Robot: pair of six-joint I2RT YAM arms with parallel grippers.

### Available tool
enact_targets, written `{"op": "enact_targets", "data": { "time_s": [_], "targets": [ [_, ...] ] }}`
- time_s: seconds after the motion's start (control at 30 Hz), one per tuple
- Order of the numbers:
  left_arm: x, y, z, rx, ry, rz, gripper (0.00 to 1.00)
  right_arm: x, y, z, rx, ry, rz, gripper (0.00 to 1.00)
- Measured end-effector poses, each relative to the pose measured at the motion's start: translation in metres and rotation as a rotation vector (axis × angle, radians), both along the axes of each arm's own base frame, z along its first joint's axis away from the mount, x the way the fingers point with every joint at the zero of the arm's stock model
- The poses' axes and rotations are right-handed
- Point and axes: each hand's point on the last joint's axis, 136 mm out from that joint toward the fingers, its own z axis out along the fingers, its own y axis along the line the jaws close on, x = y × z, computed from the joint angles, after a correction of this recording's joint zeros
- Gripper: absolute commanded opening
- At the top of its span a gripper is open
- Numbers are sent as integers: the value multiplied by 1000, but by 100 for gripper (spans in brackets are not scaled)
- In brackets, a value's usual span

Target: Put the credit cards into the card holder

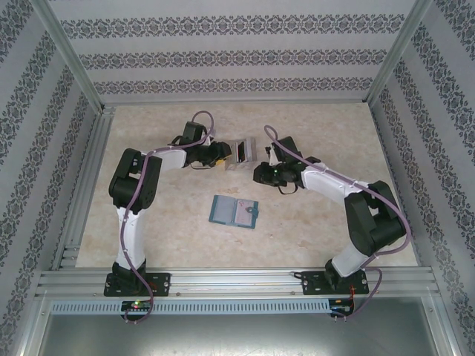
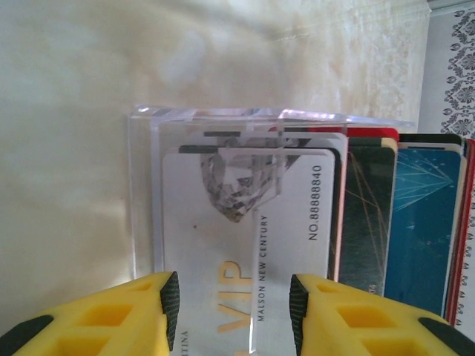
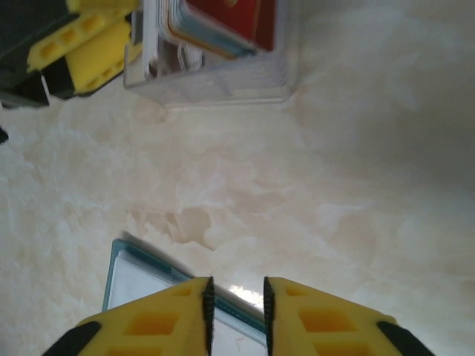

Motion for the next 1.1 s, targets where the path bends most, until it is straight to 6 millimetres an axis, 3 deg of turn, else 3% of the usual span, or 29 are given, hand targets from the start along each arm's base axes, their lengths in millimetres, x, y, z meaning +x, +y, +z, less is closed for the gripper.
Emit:
{"op": "enact_targets", "data": {
  "time_s": [0.13, 0.33, 0.47, 0.6, 0.9, 1.1],
  "targets": [
    [-2, 0, 3, 1, 2, -2, 47, 21, -9, 19, 5, -41, -39, 47],
    [-8, 5, 25, 24, -37, -9, 49, 63, 1, 45, 22, -108, -43, 50],
    [-9, 5, 36, 24, -62, -13, 49, 80, 10, 38, 4, -94, -29, 51],
    [-13, 6, 32, 28, -49, -16, 49, 93, 16, 29, -36, -68, -12, 51],
    [-16, 5, 28, 21, -30, -28, 49, 116, 29, 26, -100, -71, 19, 52],
    [-18, 4, 18, 17, -3, -35, 49, 122, 31, 17, -129, -45, 25, 52]
  ]
}}
